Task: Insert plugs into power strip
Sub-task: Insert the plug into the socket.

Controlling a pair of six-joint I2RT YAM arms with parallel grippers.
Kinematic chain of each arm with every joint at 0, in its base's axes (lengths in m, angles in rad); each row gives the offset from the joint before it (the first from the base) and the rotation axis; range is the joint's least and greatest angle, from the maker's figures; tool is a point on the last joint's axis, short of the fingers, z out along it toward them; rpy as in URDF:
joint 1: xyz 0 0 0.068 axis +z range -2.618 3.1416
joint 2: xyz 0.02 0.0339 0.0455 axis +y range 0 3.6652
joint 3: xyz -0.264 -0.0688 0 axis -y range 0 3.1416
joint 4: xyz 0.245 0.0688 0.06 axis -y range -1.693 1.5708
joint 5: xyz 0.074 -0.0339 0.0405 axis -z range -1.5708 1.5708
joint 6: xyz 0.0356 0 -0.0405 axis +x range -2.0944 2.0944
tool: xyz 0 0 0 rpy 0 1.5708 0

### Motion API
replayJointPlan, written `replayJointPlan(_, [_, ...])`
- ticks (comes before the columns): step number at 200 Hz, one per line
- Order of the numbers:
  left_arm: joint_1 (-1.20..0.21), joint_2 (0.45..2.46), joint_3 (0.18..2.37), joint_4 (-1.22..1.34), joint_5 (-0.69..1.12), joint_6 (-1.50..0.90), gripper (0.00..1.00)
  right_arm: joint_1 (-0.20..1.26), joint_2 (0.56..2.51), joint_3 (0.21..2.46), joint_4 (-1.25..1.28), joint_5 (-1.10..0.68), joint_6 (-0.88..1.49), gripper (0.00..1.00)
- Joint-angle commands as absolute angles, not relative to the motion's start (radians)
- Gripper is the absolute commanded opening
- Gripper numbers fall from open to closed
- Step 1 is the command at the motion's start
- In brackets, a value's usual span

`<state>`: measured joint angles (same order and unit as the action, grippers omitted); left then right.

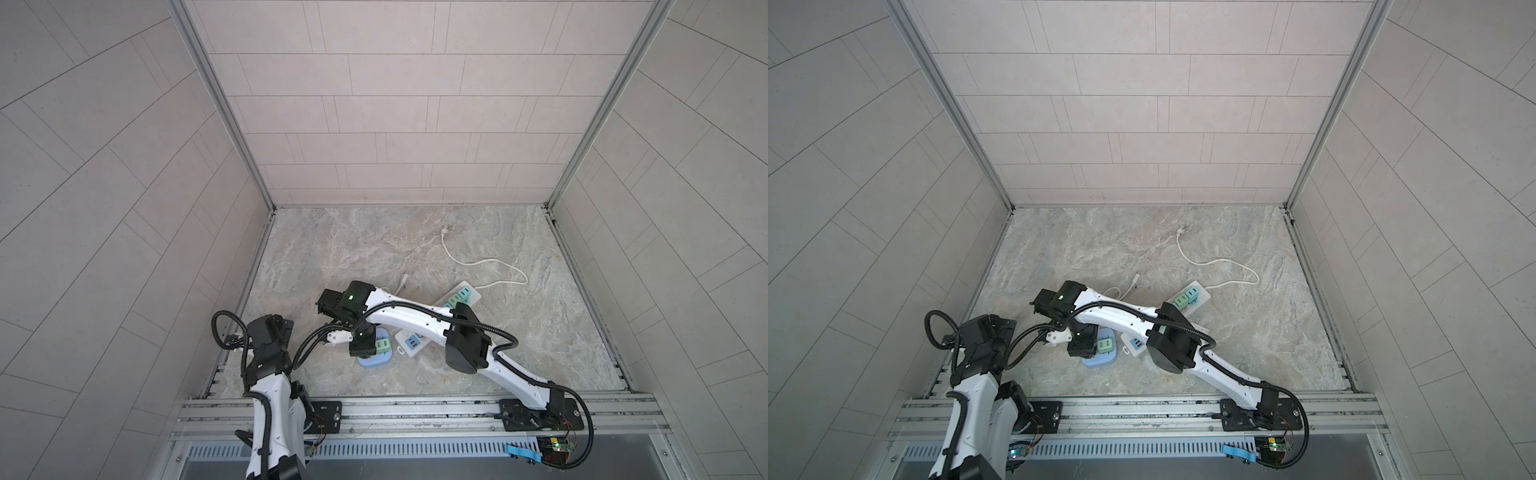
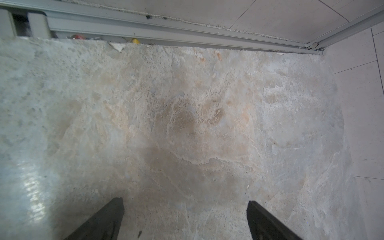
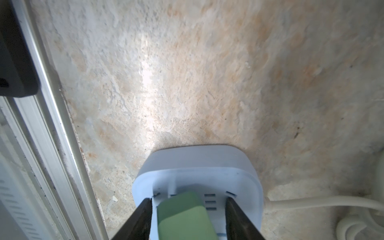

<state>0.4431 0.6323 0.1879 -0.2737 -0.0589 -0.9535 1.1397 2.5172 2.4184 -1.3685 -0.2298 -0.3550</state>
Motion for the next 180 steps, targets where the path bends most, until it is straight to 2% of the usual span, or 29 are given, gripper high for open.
replayJointPlan(1, [0.449,0.624,0.175,-0.268,-0.072,-0.969,1.0,1.144,2.459,2.403,-1.358,-0.282,-0.341,0.58])
replayJointPlan(42, [0.448,0.623,0.173,-0.267,-0.071,-0.968,1.0,1.144,2.419,2.354,-1.335,-0.288,-0.335,0.57])
replayJointPlan(61, [0.449,0.624,0.173,-0.267,-0.071,-0.968,1.0,1.143,2.407,2.35,-1.338,-0.288,-0.331,0.52])
replayJointPlan(78, [0.448,0.624,0.172,-0.267,-0.071,-0.968,1.0,1.141,2.398,2.349,-1.338,-0.294,-0.329,0.41])
replayJointPlan(111, [0.449,0.624,0.172,-0.267,-0.072,-0.968,1.0,1.142,2.39,2.346,-1.339,-0.295,-0.326,0.37])
replayJointPlan(123, [0.449,0.623,0.172,-0.267,-0.072,-0.968,1.0,1.138,2.393,2.343,-1.339,-0.285,-0.324,0.31])
replayJointPlan(135, [0.449,0.624,0.172,-0.267,-0.072,-0.968,1.0,1.137,2.399,2.34,-1.341,-0.269,-0.322,0.14])
replayJointPlan(141, [0.449,0.624,0.171,-0.267,-0.072,-0.968,1.0,1.135,2.399,2.335,-1.339,-0.266,-0.319,0.09])
replayJointPlan(159, [0.45,0.623,0.172,-0.265,-0.072,-0.969,1.0,1.126,2.395,2.305,-1.323,-0.266,-0.311,0.0])
replayJointPlan(180, [0.449,0.623,0.172,-0.265,-0.072,-0.969,1.0,1.118,2.358,2.212,-1.265,-0.279,-0.293,0.0])
